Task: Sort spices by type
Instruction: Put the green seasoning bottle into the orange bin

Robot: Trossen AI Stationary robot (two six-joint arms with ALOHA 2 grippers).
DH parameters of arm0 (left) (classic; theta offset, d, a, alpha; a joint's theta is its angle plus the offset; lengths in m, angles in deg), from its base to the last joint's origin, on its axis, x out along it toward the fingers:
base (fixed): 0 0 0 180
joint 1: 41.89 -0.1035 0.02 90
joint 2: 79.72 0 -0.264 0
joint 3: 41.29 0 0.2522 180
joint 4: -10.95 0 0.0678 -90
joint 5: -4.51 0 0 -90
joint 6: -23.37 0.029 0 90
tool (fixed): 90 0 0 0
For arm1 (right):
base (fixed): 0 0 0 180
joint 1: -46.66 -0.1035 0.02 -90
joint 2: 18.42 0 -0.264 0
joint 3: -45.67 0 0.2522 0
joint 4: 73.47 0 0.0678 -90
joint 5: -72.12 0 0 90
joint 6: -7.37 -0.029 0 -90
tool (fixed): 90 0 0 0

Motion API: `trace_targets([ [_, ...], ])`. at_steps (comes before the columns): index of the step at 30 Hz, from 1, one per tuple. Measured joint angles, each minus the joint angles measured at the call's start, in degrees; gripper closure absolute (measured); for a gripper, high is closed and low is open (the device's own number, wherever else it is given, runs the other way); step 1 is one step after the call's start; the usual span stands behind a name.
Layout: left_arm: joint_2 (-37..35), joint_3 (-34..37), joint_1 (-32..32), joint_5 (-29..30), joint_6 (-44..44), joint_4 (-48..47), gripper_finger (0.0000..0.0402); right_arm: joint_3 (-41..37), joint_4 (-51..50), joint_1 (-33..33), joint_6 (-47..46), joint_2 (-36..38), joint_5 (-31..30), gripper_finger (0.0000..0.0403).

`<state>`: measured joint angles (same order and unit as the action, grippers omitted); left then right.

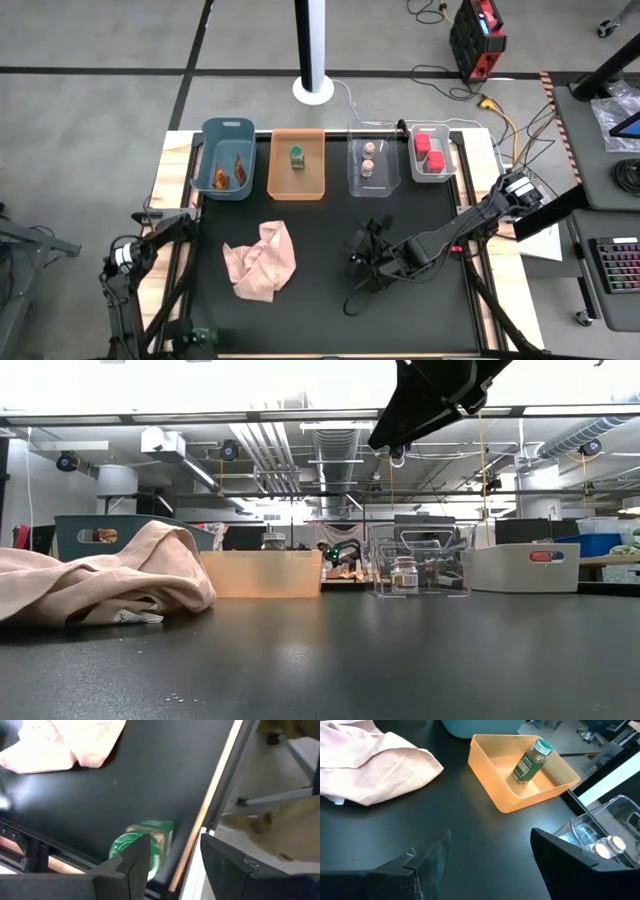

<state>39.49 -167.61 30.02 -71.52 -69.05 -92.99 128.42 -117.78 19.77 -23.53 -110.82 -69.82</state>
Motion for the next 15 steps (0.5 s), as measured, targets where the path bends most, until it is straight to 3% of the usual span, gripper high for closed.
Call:
trace_targets([
  [8, -1.6, 2.4, 0.7, -0.2, 0.5, 0.1, 0.0245, 0.0, 0.0, 0.0, -0.7, 0.0, 0.1, 0.0151],
  [15, -1.6, -0.5, 0.7, -1.3, 2.4, 0.2, 0.0245, 0.0, 0.0, 0.0, -2.2, 0.0, 0.7, 0.014],
])
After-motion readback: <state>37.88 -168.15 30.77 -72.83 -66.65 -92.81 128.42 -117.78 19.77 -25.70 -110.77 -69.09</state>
